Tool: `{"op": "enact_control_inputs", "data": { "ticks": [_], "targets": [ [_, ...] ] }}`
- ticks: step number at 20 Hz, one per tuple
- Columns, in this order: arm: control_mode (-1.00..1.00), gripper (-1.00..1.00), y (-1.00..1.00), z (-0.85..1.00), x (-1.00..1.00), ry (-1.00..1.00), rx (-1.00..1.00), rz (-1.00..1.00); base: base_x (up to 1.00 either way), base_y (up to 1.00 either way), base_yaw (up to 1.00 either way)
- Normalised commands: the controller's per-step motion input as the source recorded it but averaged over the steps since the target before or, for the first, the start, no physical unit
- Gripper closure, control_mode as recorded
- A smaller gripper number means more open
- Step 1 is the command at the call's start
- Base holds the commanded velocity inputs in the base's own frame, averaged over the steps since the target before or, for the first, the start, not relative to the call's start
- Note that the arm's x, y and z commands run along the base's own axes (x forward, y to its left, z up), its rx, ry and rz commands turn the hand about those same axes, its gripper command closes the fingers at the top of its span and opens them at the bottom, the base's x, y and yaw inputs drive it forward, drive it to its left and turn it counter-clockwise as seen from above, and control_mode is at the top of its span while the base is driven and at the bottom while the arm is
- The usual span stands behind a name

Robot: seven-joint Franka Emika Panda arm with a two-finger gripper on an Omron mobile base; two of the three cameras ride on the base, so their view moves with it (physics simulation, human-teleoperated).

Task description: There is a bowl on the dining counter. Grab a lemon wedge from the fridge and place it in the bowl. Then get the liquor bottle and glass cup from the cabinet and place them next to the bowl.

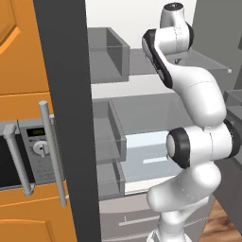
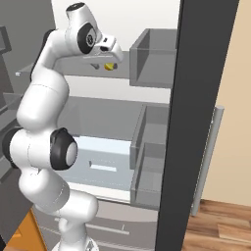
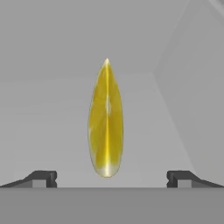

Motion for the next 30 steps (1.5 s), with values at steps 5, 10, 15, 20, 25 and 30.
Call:
{"op": "enact_control_inputs", "data": {
  "ticks": [5,10,15,20,25,30],
  "targets": [
    [-1.0,-1.0,0.0,0.0,0.15,0.0,0.0,0.0,0.0,0.0,0.0],
    [-1.0,-1.0,0.0,-0.03,0.33,0.03,0.0,0.0,0.0,0.0,0.0],
    [-1.0,-1.0,0.0,-0.16,0.32,0.05,0.0,0.0,0.0,0.0,0.0],
    [-1.0,-1.0,0.0,-0.43,0.27,0.06,0.0,0.02,0.0,0.0,0.0],
    [-1.0,1.0,0.0,-0.49,0.27,0.08,0.0,0.04,0.0,0.0,0.0],
    [-1.0,1.0,0.0,-0.3,0.22,0.08,0.0,0.05,0.0,0.0,0.0]
  ]
}}
